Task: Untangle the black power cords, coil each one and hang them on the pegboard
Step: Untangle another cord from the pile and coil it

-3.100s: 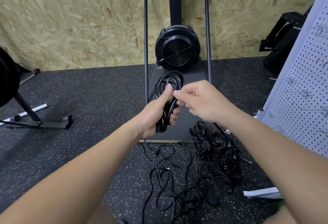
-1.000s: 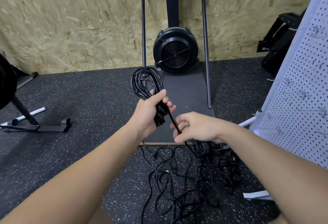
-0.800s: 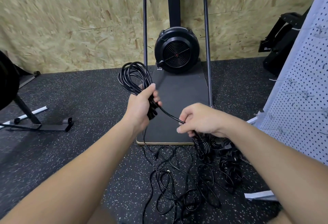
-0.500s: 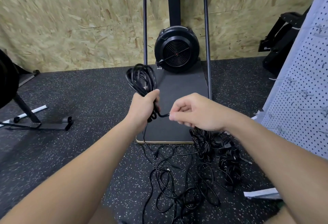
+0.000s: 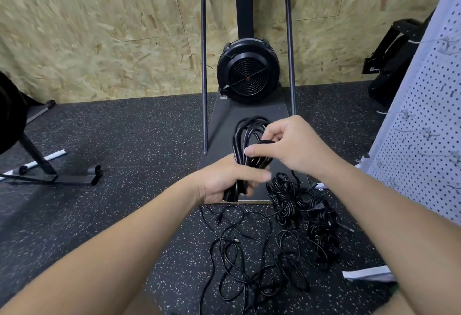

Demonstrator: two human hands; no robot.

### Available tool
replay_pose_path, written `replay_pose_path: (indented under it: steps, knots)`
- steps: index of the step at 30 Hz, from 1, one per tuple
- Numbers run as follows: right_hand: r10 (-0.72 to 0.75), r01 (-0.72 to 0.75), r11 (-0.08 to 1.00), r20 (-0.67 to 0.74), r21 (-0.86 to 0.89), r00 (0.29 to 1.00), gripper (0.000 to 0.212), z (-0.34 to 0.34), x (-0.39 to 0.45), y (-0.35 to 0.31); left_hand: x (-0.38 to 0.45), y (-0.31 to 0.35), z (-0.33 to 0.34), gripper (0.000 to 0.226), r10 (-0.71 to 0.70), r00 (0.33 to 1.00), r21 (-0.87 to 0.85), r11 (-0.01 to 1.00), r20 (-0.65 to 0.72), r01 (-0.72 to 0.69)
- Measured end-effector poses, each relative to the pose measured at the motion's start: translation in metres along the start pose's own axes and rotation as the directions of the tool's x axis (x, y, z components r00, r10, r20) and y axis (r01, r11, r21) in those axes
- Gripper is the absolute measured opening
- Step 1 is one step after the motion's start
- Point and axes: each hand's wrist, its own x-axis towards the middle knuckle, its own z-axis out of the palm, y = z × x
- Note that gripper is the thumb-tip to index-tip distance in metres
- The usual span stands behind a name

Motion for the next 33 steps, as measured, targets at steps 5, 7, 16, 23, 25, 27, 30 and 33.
replay_pose_path:
  steps: [5,7,16,23,25,27,30,33]
  knots:
    - [0.041,-0.050,0.988,0.063,0.148,0.997,0.017,0.003,0.001,0.001,0.005,-0.006,0.000,0.039,0.042,0.976,-0.026,0.998,-0.214,-0.049]
    - [0.122,-0.151,0.963,0.140,0.224,0.983,0.014,0.003,0.000,0.009,0.007,-0.004,-0.006,0.036,0.089,0.960,-0.096,0.988,-0.267,-0.118]
    - [0.204,-0.211,0.977,0.135,0.040,0.970,0.017,0.012,-0.002,0.027,0.003,0.008,-0.032,0.016,0.157,0.887,-0.226,0.934,-0.434,-0.276]
    - [0.112,-0.079,0.949,-0.094,0.307,0.989,0.012,0.009,0.004,-0.001,-0.003,0.006,-0.029,0.022,0.228,0.931,0.093,0.973,-0.284,-0.210]
    - [0.152,-0.073,0.900,-0.151,0.430,0.977,0.012,0.010,0.004,-0.007,-0.004,0.004,-0.018,0.025,0.239,0.956,0.184,0.961,-0.172,-0.207]
    - [0.186,-0.071,0.869,-0.189,0.490,0.964,0.012,0.012,0.005,-0.012,-0.002,0.002,-0.005,0.036,0.223,0.969,0.242,0.951,-0.108,-0.192]
    - [0.193,-0.059,0.898,-0.272,0.436,0.943,0.011,0.010,0.006,-0.015,0.002,-0.001,0.016,0.015,0.233,0.962,0.139,0.967,-0.145,-0.213]
    - [0.117,-0.012,0.963,-0.379,0.268,0.918,0.009,0.002,0.005,-0.014,0.004,0.002,0.022,0.008,0.209,0.963,0.021,0.978,-0.171,-0.208]
